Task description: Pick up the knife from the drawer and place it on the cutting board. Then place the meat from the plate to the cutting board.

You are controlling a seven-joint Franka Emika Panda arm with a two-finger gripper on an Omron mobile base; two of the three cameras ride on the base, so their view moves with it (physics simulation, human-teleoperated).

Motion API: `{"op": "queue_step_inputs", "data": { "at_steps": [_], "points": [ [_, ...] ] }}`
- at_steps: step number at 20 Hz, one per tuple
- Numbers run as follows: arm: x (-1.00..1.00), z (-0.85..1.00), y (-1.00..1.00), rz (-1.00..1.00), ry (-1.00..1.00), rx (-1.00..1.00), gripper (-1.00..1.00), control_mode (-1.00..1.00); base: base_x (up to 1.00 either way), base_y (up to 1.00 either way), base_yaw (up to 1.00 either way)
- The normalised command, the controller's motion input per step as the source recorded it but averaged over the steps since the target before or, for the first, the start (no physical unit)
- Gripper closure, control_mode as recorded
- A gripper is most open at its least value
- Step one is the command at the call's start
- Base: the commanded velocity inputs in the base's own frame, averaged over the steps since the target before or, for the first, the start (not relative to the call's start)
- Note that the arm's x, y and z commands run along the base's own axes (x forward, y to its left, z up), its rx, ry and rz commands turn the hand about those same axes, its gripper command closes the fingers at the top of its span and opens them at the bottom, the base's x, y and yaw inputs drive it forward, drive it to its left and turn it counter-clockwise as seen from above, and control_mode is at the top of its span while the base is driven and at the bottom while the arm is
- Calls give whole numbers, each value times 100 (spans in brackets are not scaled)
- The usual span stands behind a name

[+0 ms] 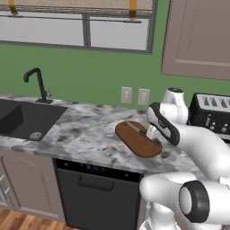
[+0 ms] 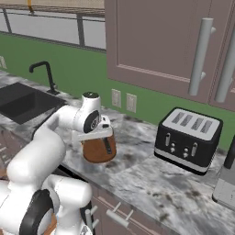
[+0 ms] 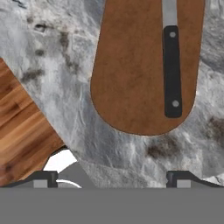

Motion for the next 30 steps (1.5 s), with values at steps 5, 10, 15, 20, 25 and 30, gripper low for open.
{"op": "queue_step_inputs", "data": {
  "at_steps": [5,10,15,20,25,30],
  "points": [
    [-99,67,6,0,0,0,-100,-100,0,0,0],
    [-100,56,-4,0,0,0,-100,-100,0,0,0],
    [-83,50,-3,-3,-5,0,-100,-100,0,0,0],
    [-67,93,0,-12,-28,0,-100,-100,0,0,0],
    [-58,70,0,-22,-24,0,-100,-100,0,0,0],
    [-6,25,10,-14,-10,0,-100,-100,0,0,0]
  ]
}}
